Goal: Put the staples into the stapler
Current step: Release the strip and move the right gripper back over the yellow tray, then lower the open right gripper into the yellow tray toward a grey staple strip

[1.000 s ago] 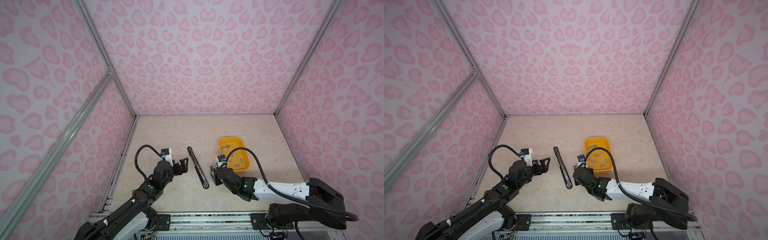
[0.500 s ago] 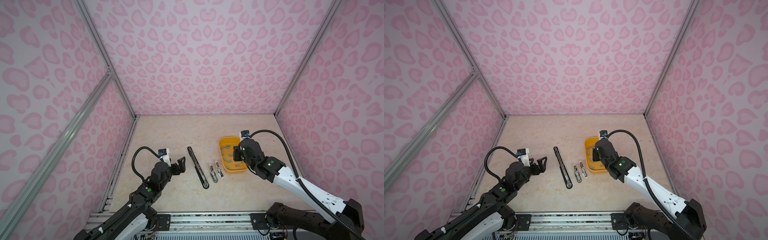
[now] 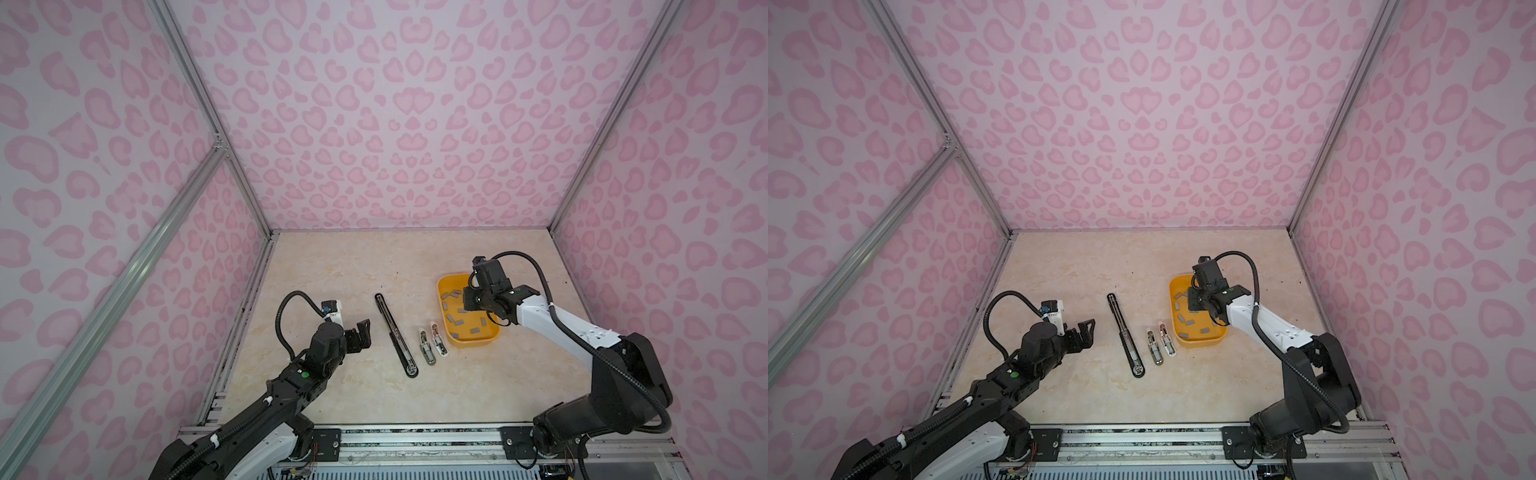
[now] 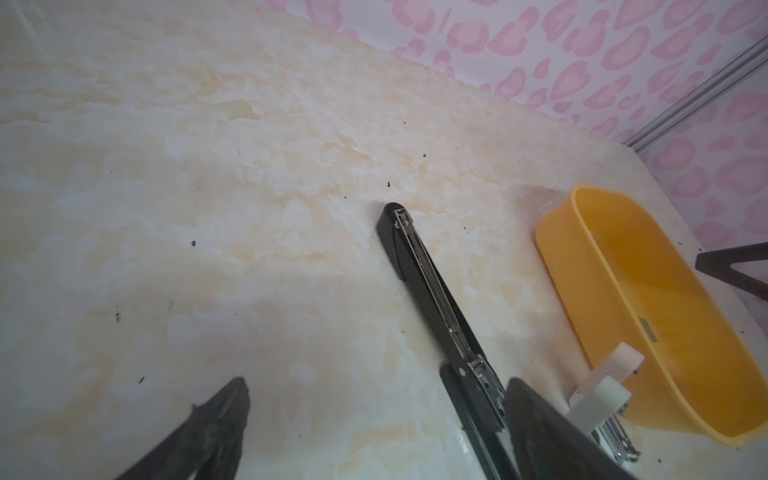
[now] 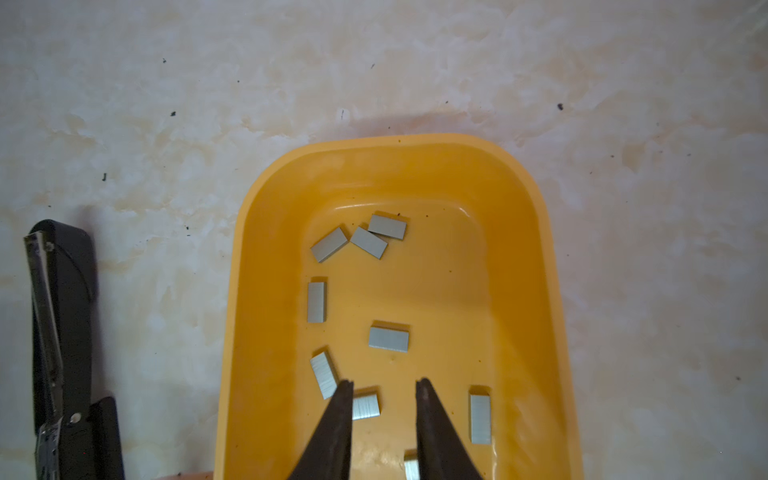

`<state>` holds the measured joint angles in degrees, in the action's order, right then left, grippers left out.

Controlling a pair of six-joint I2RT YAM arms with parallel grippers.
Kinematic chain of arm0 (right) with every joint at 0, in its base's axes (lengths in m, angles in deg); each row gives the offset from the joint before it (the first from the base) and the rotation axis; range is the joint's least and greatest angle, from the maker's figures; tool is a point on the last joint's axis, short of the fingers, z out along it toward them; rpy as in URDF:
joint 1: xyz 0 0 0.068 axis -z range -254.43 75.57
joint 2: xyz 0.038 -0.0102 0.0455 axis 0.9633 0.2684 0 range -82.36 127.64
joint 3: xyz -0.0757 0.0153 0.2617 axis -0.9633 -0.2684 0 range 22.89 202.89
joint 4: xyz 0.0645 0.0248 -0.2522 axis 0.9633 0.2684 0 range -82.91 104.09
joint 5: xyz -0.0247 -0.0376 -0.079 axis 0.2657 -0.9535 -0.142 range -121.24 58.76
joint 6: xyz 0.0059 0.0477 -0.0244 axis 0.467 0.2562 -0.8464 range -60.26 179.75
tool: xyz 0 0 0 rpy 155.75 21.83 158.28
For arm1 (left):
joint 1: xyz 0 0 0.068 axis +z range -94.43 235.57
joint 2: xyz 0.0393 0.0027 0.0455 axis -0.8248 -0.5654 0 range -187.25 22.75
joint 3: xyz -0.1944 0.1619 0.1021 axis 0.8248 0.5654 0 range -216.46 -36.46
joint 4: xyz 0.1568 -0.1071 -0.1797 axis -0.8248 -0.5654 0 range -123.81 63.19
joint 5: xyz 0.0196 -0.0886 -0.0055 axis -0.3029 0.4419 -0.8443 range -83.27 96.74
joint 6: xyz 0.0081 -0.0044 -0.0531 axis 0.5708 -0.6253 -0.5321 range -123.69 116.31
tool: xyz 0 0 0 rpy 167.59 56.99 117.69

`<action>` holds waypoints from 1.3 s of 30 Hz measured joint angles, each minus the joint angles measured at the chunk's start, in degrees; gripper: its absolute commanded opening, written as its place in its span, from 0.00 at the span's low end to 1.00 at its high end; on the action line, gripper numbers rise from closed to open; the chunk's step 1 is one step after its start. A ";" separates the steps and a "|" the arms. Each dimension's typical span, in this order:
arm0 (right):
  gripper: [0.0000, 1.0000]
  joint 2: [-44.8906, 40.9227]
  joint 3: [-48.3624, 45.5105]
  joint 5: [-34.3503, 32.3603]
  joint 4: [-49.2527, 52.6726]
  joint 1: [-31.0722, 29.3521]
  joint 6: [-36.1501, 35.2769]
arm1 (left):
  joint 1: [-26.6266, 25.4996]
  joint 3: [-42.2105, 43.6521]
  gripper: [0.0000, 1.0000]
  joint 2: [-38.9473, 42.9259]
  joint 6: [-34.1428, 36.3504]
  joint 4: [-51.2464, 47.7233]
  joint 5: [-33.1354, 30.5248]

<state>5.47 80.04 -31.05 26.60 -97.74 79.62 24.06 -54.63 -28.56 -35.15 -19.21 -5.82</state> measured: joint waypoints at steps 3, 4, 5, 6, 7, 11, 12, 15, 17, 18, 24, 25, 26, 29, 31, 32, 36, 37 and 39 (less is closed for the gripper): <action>0.31 2.69 0.72 1.44 -0.83 0.52 -0.13 | -0.07 -0.68 0.97 -1.38 0.02 -0.70 -0.94; 0.31 3.28 0.92 1.86 -1.18 0.50 -0.22 | -0.07 -0.81 0.97 -1.38 0.02 -0.66 -0.92; 0.32 3.87 1.11 2.25 -1.42 0.48 -0.44 | -0.07 -0.96 0.97 -1.29 0.02 -0.61 -0.90; 0.33 4.37 1.16 2.47 -1.73 0.48 -0.63 | -0.07 -1.03 0.97 -1.09 0.04 -0.63 -0.79; 0.33 4.76 1.11 2.64 -1.84 0.44 -0.83 | -0.04 -1.03 0.97 -0.72 0.04 -0.72 -0.57; 0.37 6.88 -0.66 1.66 -3.04 0.50 -1.31 | -0.04 -0.50 0.97 2.36 0.04 0.04 0.15; 0.38 7.89 -0.83 1.36 -2.95 0.50 -1.53 | -0.07 -0.11 0.97 2.69 0.00 0.26 0.17; 0.38 11.21 0.35 1.38 -2.84 0.50 -1.70 | -0.07 0.24 0.97 1.57 -0.50 0.28 0.50; 0.39 12.61 1.27 1.38 -2.91 0.48 -1.88 | -0.11 0.11 0.97 -0.33 -1.11 0.83 0.66; 0.40 12.90 1.38 1.38 -2.95 0.44 -2.01 | -0.11 -0.09 0.97 -1.42 -1.33 0.85 0.85; 0.31 11.04 0.42 1.29 -2.97 0.44 -2.51 | -0.17 -0.70 0.97 -4.98 -1.97 1.11 1.44; 0.28 10.45 0.07 1.25 -2.97 0.44 -2.51 | -0.20 -0.72 0.97 -5.31 -1.99 1.16 1.68; 0.26 10.10 -0.20 1.07 -3.02 0.44 -2.51 | -0.22 -0.81 0.97 -5.55 -2.01 1.16 1.66; 0.22 9.64 -0.85 0.66 -2.93 0.44 -2.51 | -0.22 -1.11 0.97 -5.88 -2.03 1.51 1.68; 0.20 9.66 -1.14 0.22 -2.84 0.44 -2.51 | -0.28 -1.14 0.97 -5.88 -2.03 1.90 1.68; 0.19 9.70 -1.22 -0.13 -2.62 0.44 -2.51 | -0.33 -1.14 0.97 -5.88 -2.03 2.03 1.66; 0.18 10.47 -1.25 -0.33 -1.75 0.44 -2.49 | -0.37 -1.38 0.97 -6.40 -2.16 2.80 1.66; 0.17 10.80 -1.22 -0.52 -1.57 0.44 -2.49 | -0.37 -1.46 0.97 -6.69 -2.16 2.86 1.66; 0.16 11.50 -1.01 -0.61 -0.94 0.44 -2.47 | -0.37 -1.57 0.97 -7.19 -2.21 2.86 1.66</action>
<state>16.97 79.03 -31.66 25.66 -97.30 77.15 23.69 -56.20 -35.75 -37.36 -16.35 -4.16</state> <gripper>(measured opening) 0.174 0.967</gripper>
